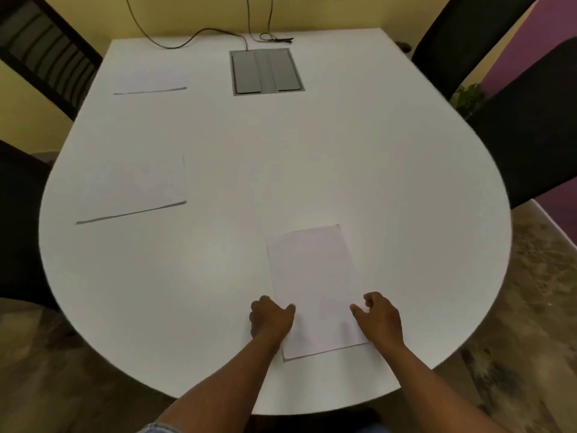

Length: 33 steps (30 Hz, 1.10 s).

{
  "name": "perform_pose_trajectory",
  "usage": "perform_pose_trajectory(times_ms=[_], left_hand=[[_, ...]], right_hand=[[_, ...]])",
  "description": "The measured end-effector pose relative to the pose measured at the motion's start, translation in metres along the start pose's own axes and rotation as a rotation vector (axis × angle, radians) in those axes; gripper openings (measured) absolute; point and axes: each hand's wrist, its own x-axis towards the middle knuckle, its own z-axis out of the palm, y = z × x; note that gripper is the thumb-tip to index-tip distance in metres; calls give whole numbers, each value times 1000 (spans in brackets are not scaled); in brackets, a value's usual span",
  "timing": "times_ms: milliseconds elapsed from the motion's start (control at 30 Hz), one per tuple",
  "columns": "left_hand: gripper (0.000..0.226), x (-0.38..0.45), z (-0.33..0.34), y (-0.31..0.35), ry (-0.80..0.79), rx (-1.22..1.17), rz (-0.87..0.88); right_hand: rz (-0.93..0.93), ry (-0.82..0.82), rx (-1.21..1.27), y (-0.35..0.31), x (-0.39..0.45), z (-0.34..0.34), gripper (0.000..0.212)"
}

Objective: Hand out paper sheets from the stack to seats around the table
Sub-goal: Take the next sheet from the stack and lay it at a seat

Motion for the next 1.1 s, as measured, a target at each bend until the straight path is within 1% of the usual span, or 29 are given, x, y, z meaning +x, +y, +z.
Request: perform_pose_trajectory(times_ms=[100, 167, 267, 433, 633, 700, 800, 867, 1000, 1100], left_hand=[[72, -7, 13, 10, 94, 97, -59], [74, -10, 19, 23, 136, 121, -118], [81, -12, 27, 39, 150, 101, -208], [86, -4, 35, 49, 173, 67, -351], [82, 4, 31, 51, 175, 48, -376], [83, 5, 32, 51, 177, 25, -382], [89, 4, 33, 53, 188, 0, -378], [86, 5, 33, 54, 183, -29, -368], [78, 6, 31, 54, 153, 9, -347], [76, 3, 31, 54, 171, 29, -322]], right_hand=[[16, 9, -49, 1, 17, 4, 52], [10, -10, -72, 2, 28, 2, 55], [3, -45, -117, 3, 38, -2, 54], [-68, -42, -209, 6, 46, -2, 51], [-78, -81, -210, 2, 53, -3, 50], [-56, -113, -190, 1, 56, -4, 50], [21, -147, -113, -2, 61, -4, 56], [56, -149, -74, -2, 62, -3, 51], [56, -115, -91, 3, 62, -2, 25], [47, -105, -13, 6, 62, -1, 16]])
